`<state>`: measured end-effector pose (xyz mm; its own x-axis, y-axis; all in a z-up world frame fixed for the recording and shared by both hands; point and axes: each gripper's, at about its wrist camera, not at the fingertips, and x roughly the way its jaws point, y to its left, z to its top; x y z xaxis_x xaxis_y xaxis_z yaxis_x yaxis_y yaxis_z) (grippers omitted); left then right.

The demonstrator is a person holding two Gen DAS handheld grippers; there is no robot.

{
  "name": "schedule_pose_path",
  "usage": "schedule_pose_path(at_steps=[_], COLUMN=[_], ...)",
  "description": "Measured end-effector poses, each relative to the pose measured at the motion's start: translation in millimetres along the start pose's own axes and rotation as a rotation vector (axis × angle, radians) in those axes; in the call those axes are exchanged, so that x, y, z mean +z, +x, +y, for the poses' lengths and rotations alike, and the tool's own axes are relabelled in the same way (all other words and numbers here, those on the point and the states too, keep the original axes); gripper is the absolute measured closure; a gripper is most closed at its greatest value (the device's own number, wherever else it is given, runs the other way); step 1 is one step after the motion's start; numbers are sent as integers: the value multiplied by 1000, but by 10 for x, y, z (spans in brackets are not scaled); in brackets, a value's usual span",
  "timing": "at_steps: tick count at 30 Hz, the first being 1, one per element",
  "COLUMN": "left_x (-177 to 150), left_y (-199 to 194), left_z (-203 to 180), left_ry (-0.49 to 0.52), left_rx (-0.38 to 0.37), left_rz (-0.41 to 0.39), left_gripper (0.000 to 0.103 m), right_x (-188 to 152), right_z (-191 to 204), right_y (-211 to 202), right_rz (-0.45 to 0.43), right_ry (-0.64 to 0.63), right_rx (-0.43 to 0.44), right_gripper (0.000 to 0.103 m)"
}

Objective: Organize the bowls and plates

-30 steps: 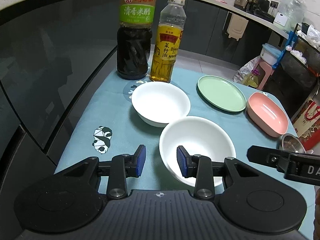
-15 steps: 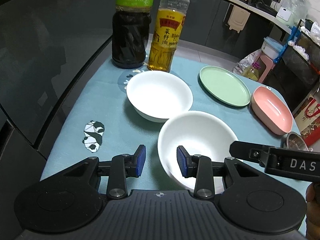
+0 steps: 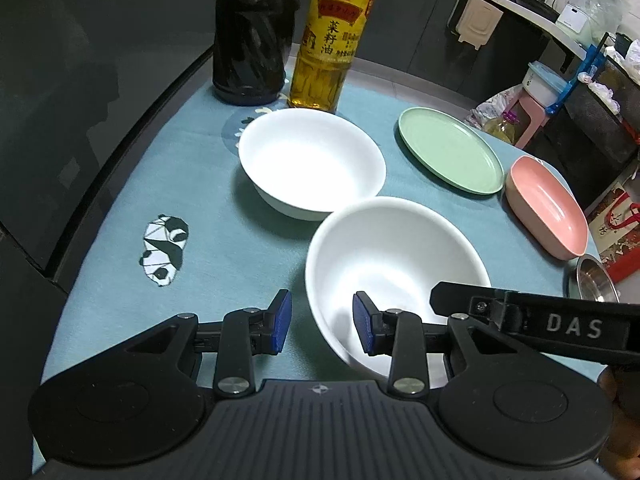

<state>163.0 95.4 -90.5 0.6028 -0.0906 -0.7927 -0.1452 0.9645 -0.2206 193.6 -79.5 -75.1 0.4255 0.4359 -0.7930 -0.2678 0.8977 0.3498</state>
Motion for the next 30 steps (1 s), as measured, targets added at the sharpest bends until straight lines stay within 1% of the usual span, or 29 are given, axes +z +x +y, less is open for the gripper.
schedule_pose_path(at_steps=[1, 3, 5, 9, 18, 30], left_x=[-2, -14, -28, -43, -99, -208], left_y=[11, 17, 6, -44, -188, -502], left_z=[0, -10, -28, -53, -119, -246], left_ry=[1, 6, 21, 35, 53, 79], left_rx=[-7, -20, -32, -31, -27, -38], left_rz=[2, -1, -11, -34, -63, -117], left_gripper=[72, 77, 81, 83, 84, 84], right_x=[-1, -3, -8, -16, -67, -227], right_z=[-2, -4, -10, -4, -11, 26], right_y=[12, 34, 47, 32, -118, -463], right_rz=[5, 14, 24, 19, -10, -75], right_ry=[0, 0, 2, -3, 1, -7], right_rx=[0, 5, 21, 19, 29, 43], right_gripper=[85, 90, 98, 99, 99, 98])
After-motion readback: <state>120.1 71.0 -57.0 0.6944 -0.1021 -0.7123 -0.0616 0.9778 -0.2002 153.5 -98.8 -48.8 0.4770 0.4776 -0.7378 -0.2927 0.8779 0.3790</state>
